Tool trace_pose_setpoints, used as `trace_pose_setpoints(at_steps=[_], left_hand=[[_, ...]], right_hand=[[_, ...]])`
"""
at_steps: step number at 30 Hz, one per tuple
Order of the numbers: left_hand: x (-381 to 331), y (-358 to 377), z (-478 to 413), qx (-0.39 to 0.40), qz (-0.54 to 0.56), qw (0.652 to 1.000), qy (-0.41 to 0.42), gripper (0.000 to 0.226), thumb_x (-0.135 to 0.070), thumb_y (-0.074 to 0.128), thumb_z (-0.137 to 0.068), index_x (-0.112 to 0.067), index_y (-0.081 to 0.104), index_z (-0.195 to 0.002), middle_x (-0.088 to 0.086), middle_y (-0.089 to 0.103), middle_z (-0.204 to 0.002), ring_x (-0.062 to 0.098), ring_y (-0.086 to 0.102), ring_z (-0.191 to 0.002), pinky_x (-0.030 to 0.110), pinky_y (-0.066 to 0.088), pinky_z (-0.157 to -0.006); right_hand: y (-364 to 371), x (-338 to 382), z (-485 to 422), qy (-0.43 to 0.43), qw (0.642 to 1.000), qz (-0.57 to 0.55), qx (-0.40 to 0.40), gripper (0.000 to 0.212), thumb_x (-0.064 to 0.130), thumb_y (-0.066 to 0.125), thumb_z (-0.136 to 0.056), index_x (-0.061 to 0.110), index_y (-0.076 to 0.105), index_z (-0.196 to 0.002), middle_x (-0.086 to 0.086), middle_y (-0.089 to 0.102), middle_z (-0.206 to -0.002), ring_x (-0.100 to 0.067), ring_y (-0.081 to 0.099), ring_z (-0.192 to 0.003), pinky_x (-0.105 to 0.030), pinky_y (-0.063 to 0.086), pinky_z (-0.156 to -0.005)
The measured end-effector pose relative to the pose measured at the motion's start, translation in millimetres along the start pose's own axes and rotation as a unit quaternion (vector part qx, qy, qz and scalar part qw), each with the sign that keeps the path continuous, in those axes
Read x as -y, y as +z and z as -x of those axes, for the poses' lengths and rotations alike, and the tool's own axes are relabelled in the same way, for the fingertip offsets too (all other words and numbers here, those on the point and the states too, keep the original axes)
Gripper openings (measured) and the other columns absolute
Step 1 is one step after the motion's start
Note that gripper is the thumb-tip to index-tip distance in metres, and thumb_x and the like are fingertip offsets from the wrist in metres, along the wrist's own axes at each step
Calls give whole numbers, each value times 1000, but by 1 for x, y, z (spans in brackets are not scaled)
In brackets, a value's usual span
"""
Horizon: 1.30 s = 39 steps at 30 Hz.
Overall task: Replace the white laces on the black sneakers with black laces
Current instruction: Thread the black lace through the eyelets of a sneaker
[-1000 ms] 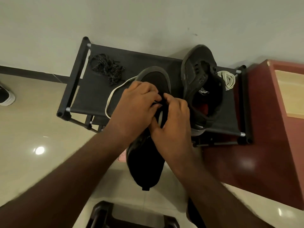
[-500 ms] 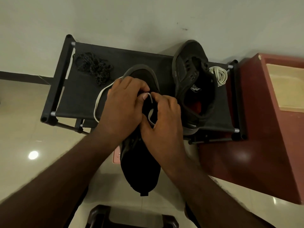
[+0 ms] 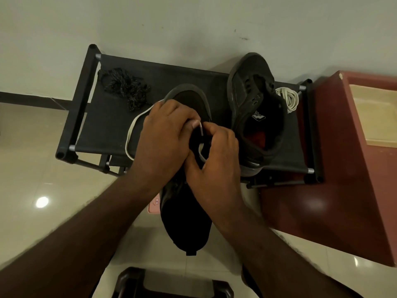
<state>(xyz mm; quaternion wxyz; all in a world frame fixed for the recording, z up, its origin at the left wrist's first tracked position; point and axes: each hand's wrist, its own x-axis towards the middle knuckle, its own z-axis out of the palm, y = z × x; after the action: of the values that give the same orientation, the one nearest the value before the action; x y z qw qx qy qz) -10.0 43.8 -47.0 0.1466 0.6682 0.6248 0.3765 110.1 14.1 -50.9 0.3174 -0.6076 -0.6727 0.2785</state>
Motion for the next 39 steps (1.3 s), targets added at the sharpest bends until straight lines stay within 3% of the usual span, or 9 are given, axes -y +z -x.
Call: trace_pose_setpoints(at_steps=[4,9,16,23,27,31,33,36,39], left_hand=[[-11,-1,-1,-28,87,993,-78,13,-16,49,-96,-21,57,-104,-12,55,-100,8,52,-97,33,46,-87],[0,-8,-3,93,19,995,27,35,-20,52,-86,-26,68,-117,-1,56,-120,17,49,-112,53,47,-88],[0,-7,-6,95,-36,994,42,39,-36,47,-86,-17,73,-107,8,61,-113,28,55,-106,56,49,-81],[-1,-3,-6,90,-108,989,46,39,-36,42,-88,-16,68,-108,10,58,-113,30,54,-103,45,47,-78],[-2,-3,-4,83,-128,988,40,22,-28,55,-89,-17,68,-103,10,54,-113,29,51,-105,39,39,-79],[-5,-4,-3,45,-38,998,-1,5,-14,59,-93,-18,59,-92,-2,51,-103,13,48,-96,31,41,-79],[-9,-9,-6,-6,78,992,-94,8,-13,53,-98,-20,53,-94,-5,54,-95,9,52,-84,21,45,-73],[-9,-17,-13,-54,192,950,-240,6,-18,50,-101,-22,55,-102,-7,61,-97,3,60,-86,18,51,-75],[-7,-23,-12,-18,182,970,-161,26,-13,53,-97,-31,53,-117,-7,54,-121,2,56,-104,16,50,-85]], right_hand=[[-2,0,-3,2,1000,2,3,47,28,71,-88,14,53,-129,1,50,-123,-12,46,-114,-24,42,-94],[-1,1,-3,10,1000,-3,2,41,32,65,-93,13,54,-128,2,50,-123,-10,45,-114,-20,41,-92],[-1,0,-1,8,1000,-7,4,45,29,69,-90,13,54,-129,1,50,-124,-11,45,-114,-19,40,-92],[0,-2,-2,4,1000,-13,-3,41,29,70,-90,14,55,-126,2,50,-122,-11,46,-112,-25,45,-92],[-1,-2,-1,1,1000,-19,-10,42,28,71,-89,16,54,-125,4,50,-121,-10,46,-111,-21,43,-91],[-1,-2,0,0,1000,-24,-15,50,26,75,-86,16,50,-128,12,45,-116,-6,46,-110,-16,42,-91],[-1,-2,0,0,999,-28,-17,54,25,76,-84,15,49,-130,14,43,-116,-3,44,-109,-8,37,-91],[0,-4,0,-4,999,-26,-25,56,25,74,-83,16,48,-131,16,42,-116,-2,43,-109,-6,35,-90],[1,-4,1,-7,999,-25,-29,56,26,74,-83,17,48,-131,16,41,-115,-4,44,-108,-11,36,-89]])
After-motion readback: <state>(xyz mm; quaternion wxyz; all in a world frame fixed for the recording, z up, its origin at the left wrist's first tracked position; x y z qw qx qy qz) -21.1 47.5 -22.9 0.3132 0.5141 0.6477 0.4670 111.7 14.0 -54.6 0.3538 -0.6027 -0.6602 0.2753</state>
